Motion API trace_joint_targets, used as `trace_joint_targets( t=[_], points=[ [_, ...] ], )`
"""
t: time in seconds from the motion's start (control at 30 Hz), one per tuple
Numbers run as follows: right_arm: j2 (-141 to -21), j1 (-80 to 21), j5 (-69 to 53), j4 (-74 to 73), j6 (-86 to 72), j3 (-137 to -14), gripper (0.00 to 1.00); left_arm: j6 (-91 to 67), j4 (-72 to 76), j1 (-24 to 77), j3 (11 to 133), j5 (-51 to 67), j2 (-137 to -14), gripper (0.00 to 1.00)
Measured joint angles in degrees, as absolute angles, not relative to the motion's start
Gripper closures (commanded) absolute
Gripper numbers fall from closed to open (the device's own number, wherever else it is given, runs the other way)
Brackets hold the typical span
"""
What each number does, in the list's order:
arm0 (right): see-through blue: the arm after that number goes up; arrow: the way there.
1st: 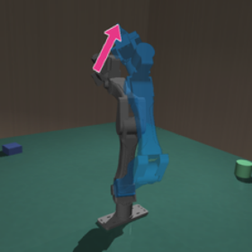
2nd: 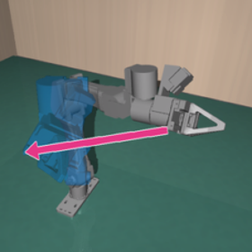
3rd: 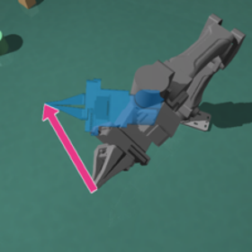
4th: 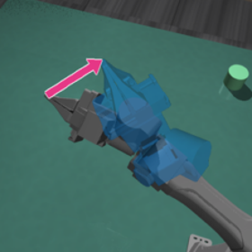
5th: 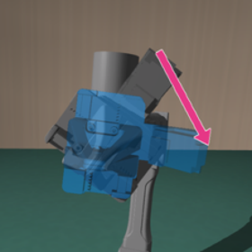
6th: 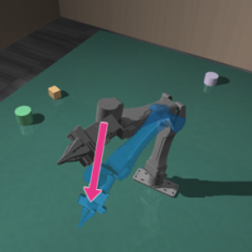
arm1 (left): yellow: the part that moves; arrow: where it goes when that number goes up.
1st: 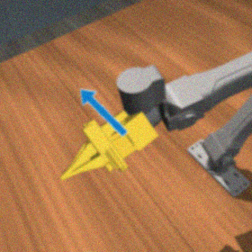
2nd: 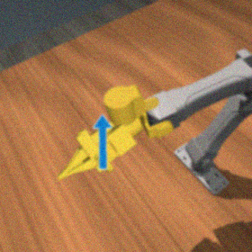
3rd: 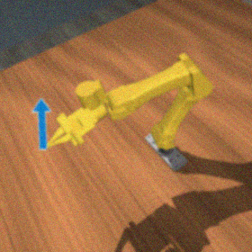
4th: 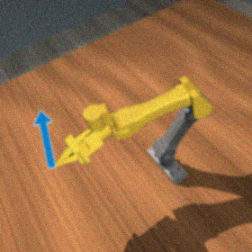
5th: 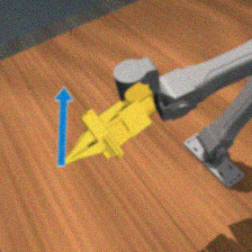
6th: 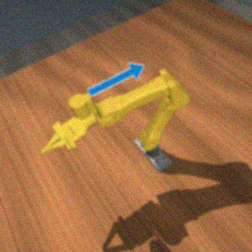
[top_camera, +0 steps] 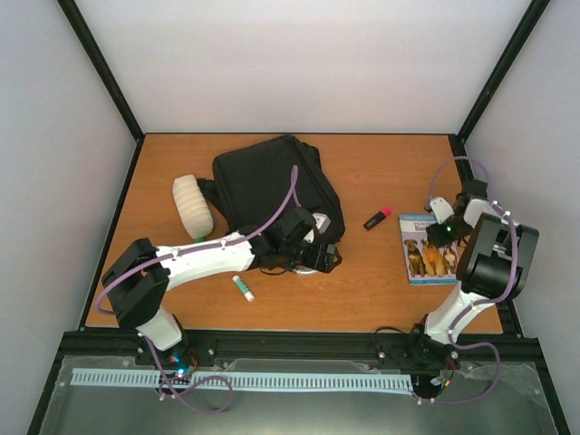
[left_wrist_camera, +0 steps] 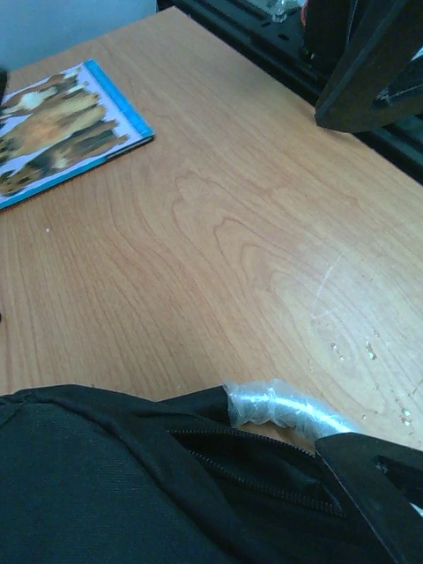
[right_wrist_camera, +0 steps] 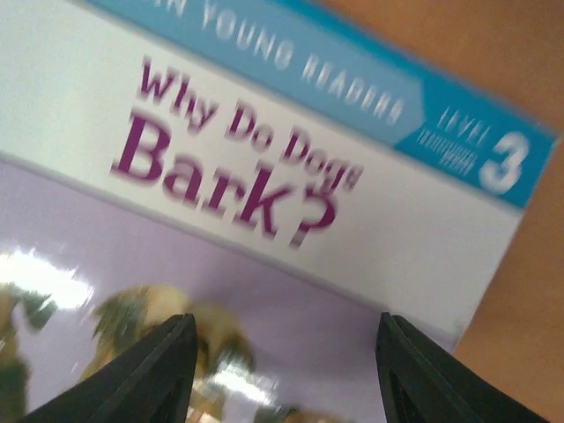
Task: Pack the student bag
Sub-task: Adjust the book at the center of the board, then pick up the book from the center of the board.
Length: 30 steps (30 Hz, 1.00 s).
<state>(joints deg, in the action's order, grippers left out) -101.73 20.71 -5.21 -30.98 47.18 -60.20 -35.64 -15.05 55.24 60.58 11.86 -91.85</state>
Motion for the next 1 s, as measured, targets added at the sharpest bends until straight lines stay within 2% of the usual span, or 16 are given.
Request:
trace_joint_targets(
  t=[0.2, 0.4, 0.5, 0.63, 0.87, 1.0],
  points=[
    [-99.2, 27.0, -10.1, -46.2, 48.2, -61.7, 0.38, -37.5, -14.8, 57.3, 61.1, 7.4, -92.5, 0.04],
    [-97.6, 29.0, -10.1, -49.2, 48.1, -65.7, 0.34, -39.3, -13.7, 58.8, 62.7, 6.0, -94.8, 0.07],
    [-98.2, 31.2, -10.1, -49.8, 48.2, -66.6, 0.35, -39.3, -14.0, 61.1, 66.0, 5.2, -97.3, 0.14],
    [-100.1, 33.8, -9.6, -49.7, 48.7, -66.3, 0.39, -40.3, -13.4, 63.2, 70.1, 6.9, -100.9, 0.14],
    [-102.5, 34.3, -9.5, -48.6, 50.3, -62.4, 0.54, -42.4, -12.9, 63.7, 72.5, 8.6, -106.7, 0.15],
    [-101.9, 34.4, -10.2, -47.9, 51.2, -61.1, 0.59, -43.7, -12.9, 63.7, 72.5, 8.7, -107.9, 0.15]
  ],
)
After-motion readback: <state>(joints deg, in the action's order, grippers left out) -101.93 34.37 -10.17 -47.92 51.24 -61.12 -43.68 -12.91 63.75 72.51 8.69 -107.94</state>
